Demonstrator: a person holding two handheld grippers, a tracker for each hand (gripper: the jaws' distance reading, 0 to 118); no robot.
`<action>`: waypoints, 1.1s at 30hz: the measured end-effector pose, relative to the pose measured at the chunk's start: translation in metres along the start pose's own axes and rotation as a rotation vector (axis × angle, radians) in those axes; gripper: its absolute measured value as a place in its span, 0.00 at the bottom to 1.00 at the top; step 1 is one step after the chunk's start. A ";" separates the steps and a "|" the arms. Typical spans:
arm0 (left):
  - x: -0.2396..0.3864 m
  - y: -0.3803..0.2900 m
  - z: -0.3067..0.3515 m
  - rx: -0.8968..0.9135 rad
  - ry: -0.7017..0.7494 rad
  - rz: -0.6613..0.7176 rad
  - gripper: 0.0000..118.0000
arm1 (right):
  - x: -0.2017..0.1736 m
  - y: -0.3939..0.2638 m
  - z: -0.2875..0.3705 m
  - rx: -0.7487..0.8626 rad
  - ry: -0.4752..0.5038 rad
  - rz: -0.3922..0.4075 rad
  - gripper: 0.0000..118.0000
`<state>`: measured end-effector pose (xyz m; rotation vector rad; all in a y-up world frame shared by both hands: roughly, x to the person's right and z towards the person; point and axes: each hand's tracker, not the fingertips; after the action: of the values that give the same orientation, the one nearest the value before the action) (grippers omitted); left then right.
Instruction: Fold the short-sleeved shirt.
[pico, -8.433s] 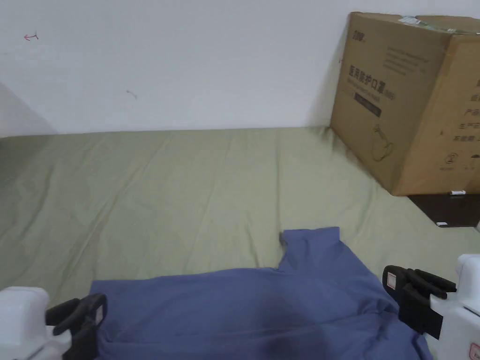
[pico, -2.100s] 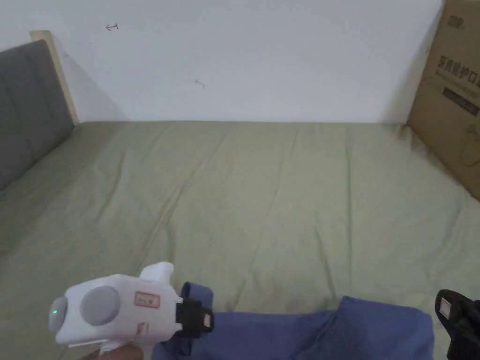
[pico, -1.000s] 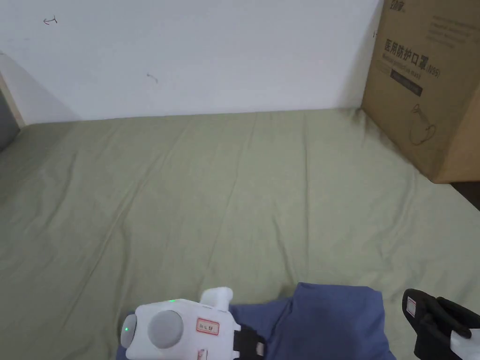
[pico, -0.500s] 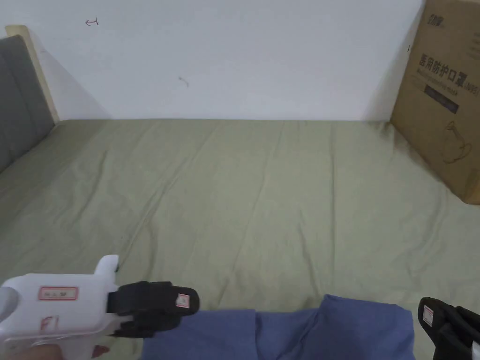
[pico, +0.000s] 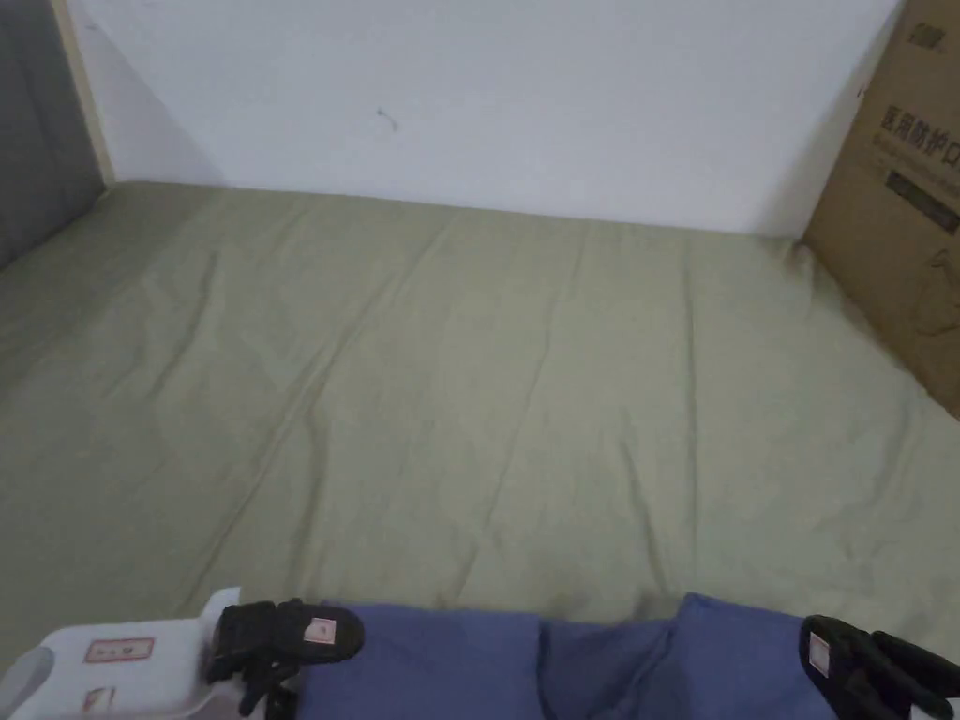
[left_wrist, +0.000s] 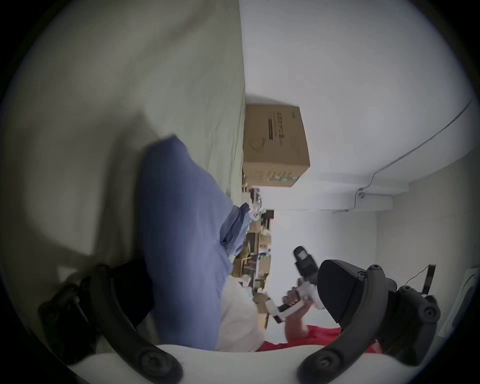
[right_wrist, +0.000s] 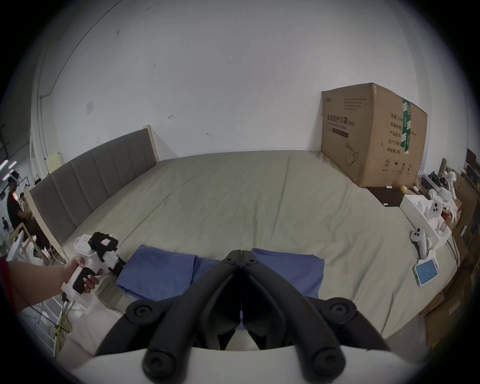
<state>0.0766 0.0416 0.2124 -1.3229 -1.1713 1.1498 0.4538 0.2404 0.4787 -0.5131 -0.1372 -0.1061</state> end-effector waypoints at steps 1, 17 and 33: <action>0.001 0.004 -0.009 -0.008 0.077 -0.035 0.98 | -0.003 0.001 -0.003 -0.004 0.003 0.005 0.00; 0.096 -0.020 0.015 0.073 0.786 -0.381 0.07 | -0.017 0.004 0.009 0.018 0.094 0.026 0.00; 0.181 -0.048 -0.186 -0.081 0.958 -0.540 0.07 | 0.067 -0.021 0.050 0.056 0.016 -0.118 0.00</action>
<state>0.2743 0.2093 0.2645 -1.2621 -0.7565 0.0229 0.5121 0.2422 0.5421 -0.4480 -0.1540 -0.2210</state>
